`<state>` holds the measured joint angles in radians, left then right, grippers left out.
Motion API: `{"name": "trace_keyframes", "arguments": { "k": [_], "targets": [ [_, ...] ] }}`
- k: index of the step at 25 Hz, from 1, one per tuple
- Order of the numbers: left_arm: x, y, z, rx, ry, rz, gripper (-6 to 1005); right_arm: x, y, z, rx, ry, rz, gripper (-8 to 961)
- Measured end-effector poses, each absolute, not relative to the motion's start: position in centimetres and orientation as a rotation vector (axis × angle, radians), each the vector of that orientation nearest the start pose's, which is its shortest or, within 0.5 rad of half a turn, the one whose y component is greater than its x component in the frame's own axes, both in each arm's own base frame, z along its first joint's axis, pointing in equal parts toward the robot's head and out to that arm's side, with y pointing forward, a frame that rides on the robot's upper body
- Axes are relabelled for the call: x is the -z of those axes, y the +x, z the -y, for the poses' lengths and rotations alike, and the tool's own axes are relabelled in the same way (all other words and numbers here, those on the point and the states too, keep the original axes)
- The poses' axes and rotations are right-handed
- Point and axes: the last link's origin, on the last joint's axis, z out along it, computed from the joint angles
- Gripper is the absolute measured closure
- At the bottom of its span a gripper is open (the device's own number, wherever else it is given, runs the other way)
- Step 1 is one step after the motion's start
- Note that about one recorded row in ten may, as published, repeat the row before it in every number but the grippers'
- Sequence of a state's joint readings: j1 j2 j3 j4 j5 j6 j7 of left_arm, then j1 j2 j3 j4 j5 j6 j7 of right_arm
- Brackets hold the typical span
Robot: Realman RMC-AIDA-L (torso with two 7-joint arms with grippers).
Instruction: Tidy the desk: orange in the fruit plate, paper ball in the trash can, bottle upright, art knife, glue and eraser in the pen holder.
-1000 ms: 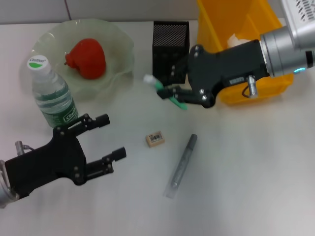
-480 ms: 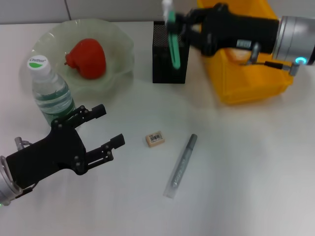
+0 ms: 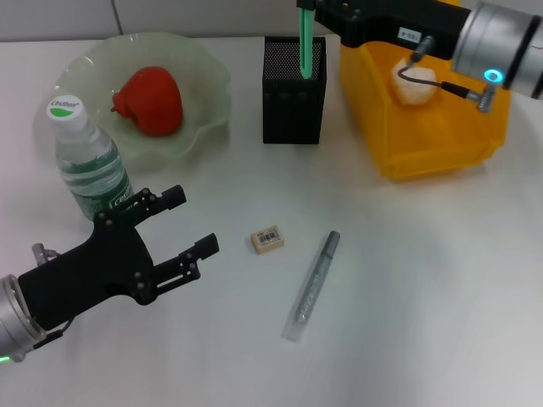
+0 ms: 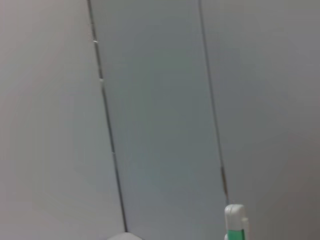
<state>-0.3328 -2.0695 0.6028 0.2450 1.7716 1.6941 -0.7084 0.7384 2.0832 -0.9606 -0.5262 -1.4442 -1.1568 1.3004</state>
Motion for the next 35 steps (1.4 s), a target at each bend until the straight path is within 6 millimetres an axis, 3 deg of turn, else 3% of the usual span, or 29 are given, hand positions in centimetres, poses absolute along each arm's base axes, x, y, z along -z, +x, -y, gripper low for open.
{"name": "trace_keyframes", "arguments": {
  "k": [11,20,28,35],
  "targets": [
    [3.5,-30.3,-23.4,1.066,-2.443,0.414,219,1.7,17.0,-43.5,-0.939,-2.334,-0.552,805],
    [3.8,-30.2,-23.2,1.08,-2.443,0.436,219,3.6,16.7,-44.6,-0.834,-2.331,-0.598,805],
    [3.8,-30.3,-23.1,1.077,-2.441,0.442,218,4.2,16.5,-44.7,-0.806,-2.35,-0.592,805],
    [3.8,-30.3,-23.0,1.079,-2.44,0.449,218,4.2,16.7,-44.6,-0.802,-2.348,-0.597,724]
  ]
}}
